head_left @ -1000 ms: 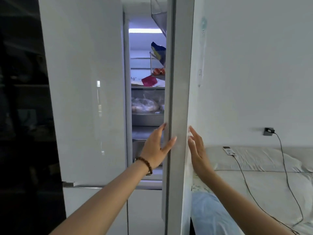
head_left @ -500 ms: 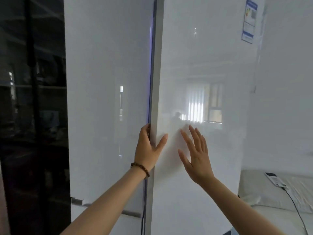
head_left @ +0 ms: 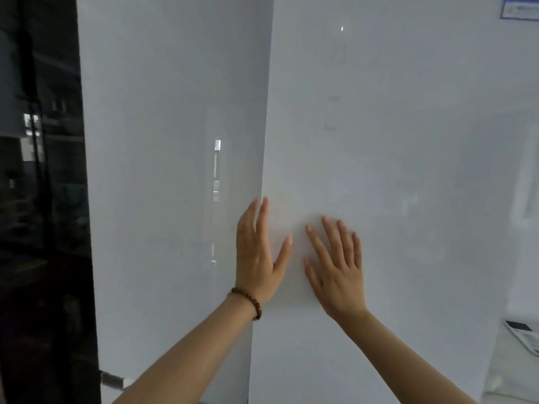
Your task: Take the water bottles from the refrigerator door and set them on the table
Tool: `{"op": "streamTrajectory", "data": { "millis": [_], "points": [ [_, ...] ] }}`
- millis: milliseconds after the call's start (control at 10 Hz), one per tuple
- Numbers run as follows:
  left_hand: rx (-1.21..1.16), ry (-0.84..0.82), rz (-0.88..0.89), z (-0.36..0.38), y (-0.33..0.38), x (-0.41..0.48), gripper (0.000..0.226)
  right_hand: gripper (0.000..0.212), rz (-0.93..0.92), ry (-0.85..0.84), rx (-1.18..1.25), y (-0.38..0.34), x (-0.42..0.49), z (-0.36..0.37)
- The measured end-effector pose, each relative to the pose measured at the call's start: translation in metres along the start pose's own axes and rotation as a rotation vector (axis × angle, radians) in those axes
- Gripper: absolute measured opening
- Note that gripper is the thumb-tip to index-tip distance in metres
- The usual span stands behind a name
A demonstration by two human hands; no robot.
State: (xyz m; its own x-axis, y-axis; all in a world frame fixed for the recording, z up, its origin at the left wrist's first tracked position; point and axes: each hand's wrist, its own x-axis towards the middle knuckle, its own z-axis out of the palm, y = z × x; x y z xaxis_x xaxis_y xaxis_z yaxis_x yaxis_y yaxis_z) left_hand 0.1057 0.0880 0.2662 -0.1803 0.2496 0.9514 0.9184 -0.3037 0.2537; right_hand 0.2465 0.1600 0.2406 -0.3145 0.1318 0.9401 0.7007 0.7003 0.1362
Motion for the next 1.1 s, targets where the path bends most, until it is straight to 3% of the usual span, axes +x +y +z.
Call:
{"op": "streamTrajectory", "data": {
  "millis": [100, 200, 700, 1000, 1100],
  "points": [
    [0.283, -0.117, 0.243, 0.018, -0.024, 0.014, 0.057, 0.052, 0.019, -0.011, -0.041, 0.003, 0.004, 0.012],
    [0.376, -0.174, 0.368, 0.036, -0.048, 0.021, 0.056, 0.049, 0.036, 0.004, -0.073, 0.005, 0.008, 0.024],
    [0.332, -0.154, 0.437, 0.067, -0.076, 0.024, 0.061, 0.053, 0.060, -0.091, -0.306, 0.011, 0.007, 0.046],
    [0.323, -0.260, 0.465, 0.049, -0.080, 0.027, 0.060, 0.051, 0.105, -0.284, -0.268, 0.002, 0.018, 0.009],
    [0.324, -0.312, 0.454, 0.027, -0.082, 0.028, 0.059, 0.051, 0.184, -0.293, -0.091, -0.019, 0.042, -0.021]
  ]
}}
